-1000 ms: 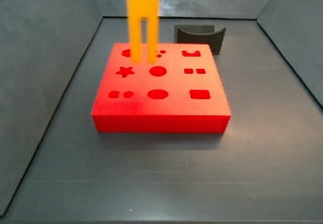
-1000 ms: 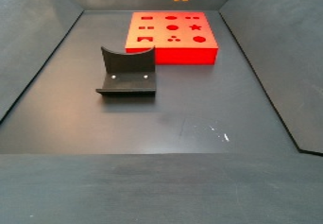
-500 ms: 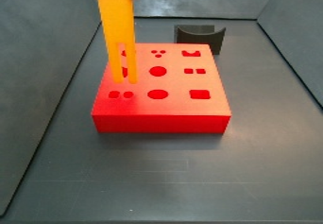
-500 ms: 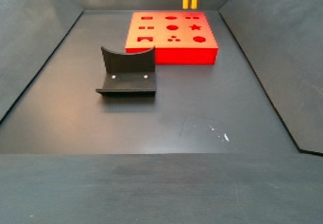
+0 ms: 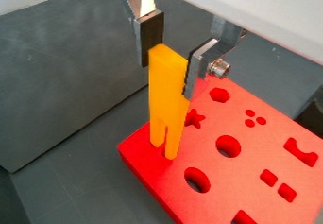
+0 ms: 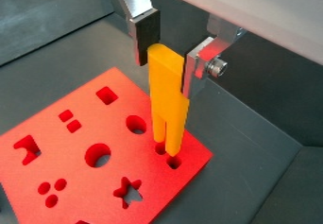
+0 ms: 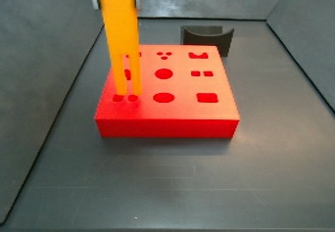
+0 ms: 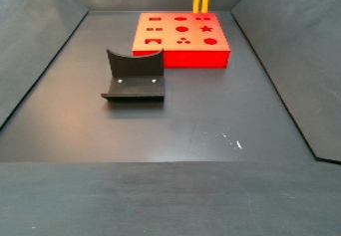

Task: Insert the square-circle object.

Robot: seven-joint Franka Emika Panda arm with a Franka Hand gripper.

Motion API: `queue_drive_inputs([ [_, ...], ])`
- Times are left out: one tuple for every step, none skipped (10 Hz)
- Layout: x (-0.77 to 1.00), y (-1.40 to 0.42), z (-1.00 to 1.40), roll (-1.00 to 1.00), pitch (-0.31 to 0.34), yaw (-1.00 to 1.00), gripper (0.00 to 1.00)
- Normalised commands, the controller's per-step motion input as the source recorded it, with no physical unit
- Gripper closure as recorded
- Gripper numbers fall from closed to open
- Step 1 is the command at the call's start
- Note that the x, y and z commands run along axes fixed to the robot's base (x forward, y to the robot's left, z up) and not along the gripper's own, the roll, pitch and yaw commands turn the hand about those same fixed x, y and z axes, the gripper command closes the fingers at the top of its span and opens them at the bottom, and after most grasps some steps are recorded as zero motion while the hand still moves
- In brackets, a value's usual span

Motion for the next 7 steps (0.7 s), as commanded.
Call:
queue_drive_inputs([
  [0.0,0.08,-0.07,-0.11,-0.004,0.22,1.0],
  [0.0,0.07,-0.09,-0.07,-0.004,0.16,1.0],
  [-0.04,0.02,-0.09,-0.01,-0.004,0.1,1.0],
  [-0.03,0.0,-0.1,0.0,0.0,0.05,1.0],
  [-0.07,0.0,-0.12,0.0,-0.011,0.02,1.0],
  [-0.12,0.0,-0.15,0.0,-0.026,0.0,1.0],
  [-0.11,0.0,-0.15,0.0,-0.043,0.01,1.0],
])
